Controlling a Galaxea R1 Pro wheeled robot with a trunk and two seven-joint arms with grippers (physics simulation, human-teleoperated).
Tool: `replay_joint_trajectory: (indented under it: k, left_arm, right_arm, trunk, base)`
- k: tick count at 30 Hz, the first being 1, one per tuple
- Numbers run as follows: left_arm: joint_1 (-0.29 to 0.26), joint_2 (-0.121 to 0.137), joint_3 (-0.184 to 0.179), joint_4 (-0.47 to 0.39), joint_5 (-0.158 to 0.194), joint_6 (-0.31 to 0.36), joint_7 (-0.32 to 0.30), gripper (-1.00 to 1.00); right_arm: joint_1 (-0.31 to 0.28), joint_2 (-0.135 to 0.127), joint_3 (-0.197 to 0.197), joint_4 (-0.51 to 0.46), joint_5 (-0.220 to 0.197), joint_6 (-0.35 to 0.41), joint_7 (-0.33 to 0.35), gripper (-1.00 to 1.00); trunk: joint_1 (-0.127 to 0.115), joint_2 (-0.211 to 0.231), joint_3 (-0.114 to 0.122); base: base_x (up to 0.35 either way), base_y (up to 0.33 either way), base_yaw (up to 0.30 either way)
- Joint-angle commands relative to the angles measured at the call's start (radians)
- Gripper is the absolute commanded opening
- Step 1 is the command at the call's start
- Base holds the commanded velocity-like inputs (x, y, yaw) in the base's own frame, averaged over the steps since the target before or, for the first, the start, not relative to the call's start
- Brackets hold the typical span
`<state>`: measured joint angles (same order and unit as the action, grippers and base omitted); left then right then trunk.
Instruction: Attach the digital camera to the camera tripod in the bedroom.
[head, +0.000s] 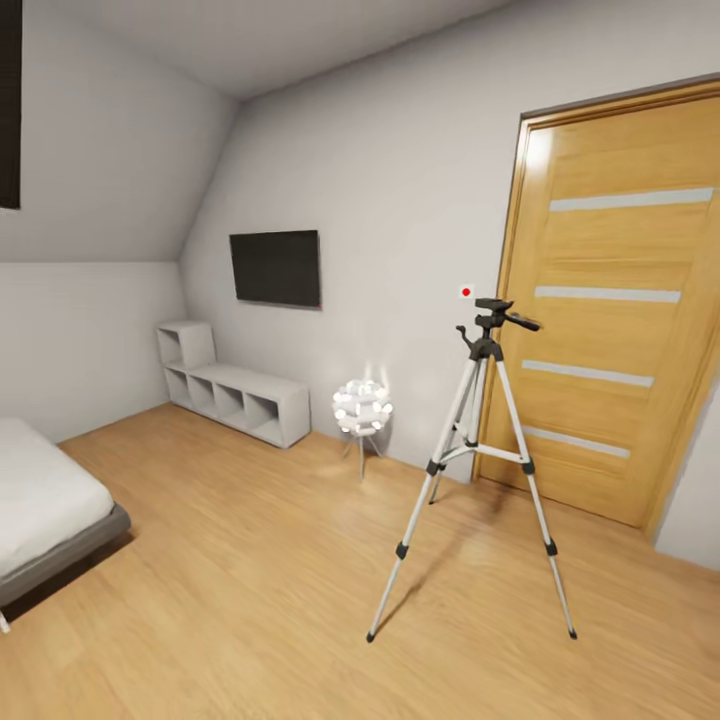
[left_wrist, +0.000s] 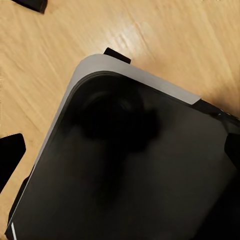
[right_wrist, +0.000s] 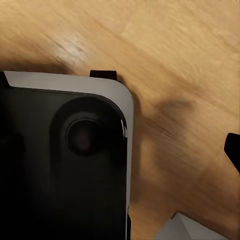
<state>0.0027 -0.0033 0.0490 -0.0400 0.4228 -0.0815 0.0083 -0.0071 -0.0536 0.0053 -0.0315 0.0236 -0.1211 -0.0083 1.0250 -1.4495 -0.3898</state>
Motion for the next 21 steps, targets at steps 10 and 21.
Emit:
replay_joint_trajectory:
  k: [10,21]
  left_arm:
    - [0.000,0.000,0.005,-0.001,0.001,-0.001,0.001,1.00]
    - [0.000,0.001,0.005,-0.002,0.003,-0.001,0.002,1.00]
  right_arm:
    - [-0.001,-0.001,0.001,0.001,0.003,-0.002,-0.001,1.00]
    - [-0.001,-0.002,0.001,0.001,0.003,-0.002,-0.001,1.00]
  trunk:
    - [0.000,-0.001,-0.001]
    - [0.000,-0.001,-0.001]
  base:
    - [0.000,-0.001,0.270]
    - [0.000,0.000,0.270]
